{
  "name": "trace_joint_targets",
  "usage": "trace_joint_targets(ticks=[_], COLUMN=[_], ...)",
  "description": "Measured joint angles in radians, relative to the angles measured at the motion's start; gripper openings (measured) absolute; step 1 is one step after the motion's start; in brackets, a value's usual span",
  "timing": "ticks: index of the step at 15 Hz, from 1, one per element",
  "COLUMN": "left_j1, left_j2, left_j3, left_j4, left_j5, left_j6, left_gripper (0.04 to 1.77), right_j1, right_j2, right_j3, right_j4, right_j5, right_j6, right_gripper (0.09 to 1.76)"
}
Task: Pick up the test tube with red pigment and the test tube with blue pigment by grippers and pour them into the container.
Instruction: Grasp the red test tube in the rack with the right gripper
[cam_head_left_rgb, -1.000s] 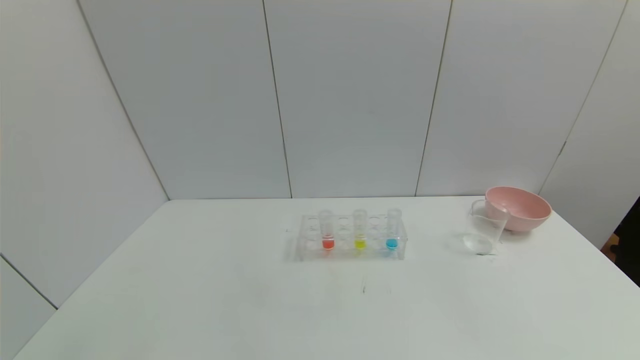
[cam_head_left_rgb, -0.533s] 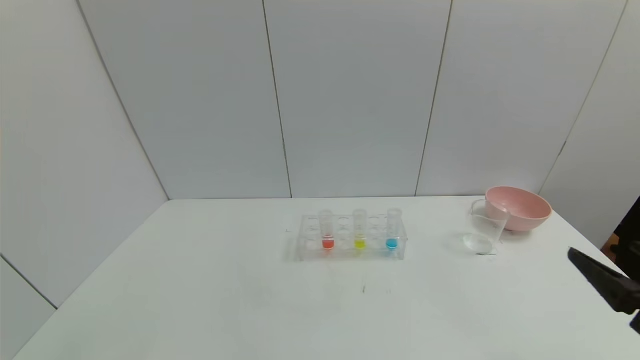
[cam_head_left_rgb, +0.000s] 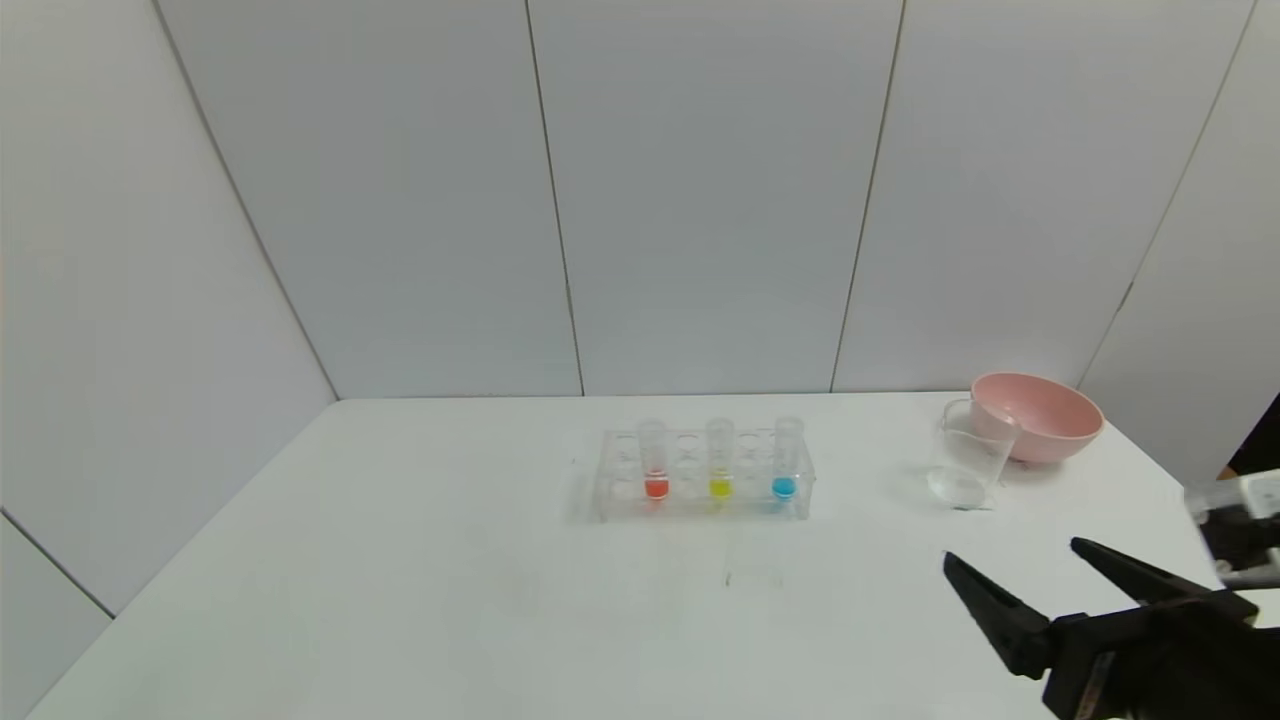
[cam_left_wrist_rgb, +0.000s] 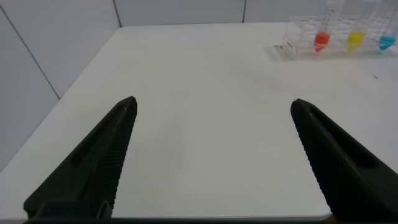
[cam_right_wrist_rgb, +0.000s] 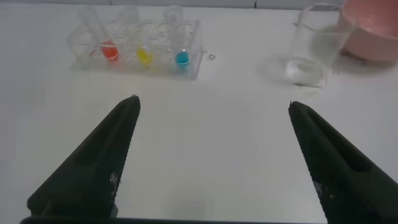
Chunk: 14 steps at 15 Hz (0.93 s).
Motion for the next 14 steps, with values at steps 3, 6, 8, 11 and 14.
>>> trace_joint_targets(ticks=[3,6,8,11,14], left_j1=[0.0,0.0,0.0,0.0,0.0], left_j2=[0.0,0.0,0.0,0.0,0.0], left_j3=[0.0,0.0,0.0,0.0,0.0], left_j4=[0.0,0.0,0.0,0.0,0.0], left_j5=[0.0,0.0,0.0,0.0,0.0], left_j6=[0.0,0.0,0.0,0.0,0.0], left_gripper=[1.76,1.76,1.76,1.76,1.76], right_j1=[0.13,0.197,0.228,0.259,0.279], right_j2=[0.124,0.221,0.292,0.409,0.529], right_j3=[-0.088,-0.191,-0.249,-0.35,-0.48], right_j4=[-0.002,0.001,0.003,0.003,0.008], right_j5=[-0.078,-0.088,-0.101,-0.108,-0.119], right_j6=[0.081,0.088,0.088,0.089,0.089], right_gripper=[1.71,1.71,1.71,1.71,1.71])
